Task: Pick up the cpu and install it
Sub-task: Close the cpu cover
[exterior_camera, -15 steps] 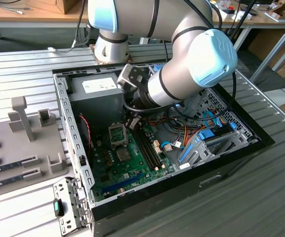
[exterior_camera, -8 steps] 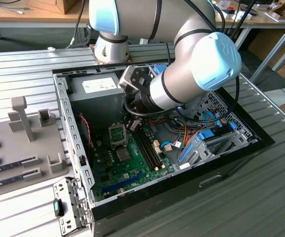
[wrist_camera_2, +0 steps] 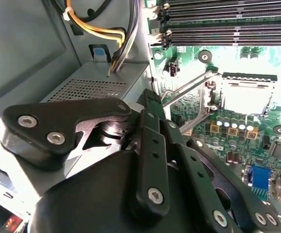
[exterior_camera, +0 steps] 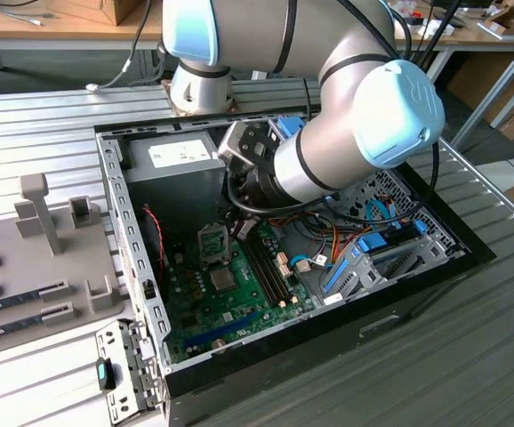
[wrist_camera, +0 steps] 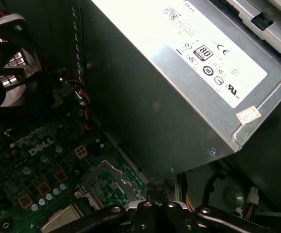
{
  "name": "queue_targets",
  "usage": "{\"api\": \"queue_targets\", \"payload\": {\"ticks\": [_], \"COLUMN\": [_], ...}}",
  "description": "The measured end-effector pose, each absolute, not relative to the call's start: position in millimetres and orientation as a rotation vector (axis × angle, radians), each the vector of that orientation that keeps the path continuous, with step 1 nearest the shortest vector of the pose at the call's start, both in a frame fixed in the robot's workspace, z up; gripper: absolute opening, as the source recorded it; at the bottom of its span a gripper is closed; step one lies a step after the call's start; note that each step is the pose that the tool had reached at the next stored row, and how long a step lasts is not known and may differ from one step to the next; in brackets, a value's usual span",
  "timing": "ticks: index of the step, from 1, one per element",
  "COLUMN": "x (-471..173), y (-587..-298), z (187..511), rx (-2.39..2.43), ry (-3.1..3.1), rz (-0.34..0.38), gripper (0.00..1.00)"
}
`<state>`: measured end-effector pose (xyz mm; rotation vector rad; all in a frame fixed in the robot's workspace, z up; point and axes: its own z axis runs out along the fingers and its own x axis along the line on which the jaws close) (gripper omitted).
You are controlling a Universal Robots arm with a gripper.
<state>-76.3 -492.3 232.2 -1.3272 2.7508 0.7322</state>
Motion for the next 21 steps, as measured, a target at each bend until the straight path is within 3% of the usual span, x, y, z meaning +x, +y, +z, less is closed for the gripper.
{"api": "queue_targets", "payload": {"ticks": [21], "x": [-76.3], "y": [-496.5], "z": [241.7], "rx": [-1.326], "ry": [2.746], "rz": [0.74], "gripper": [0.11]}}
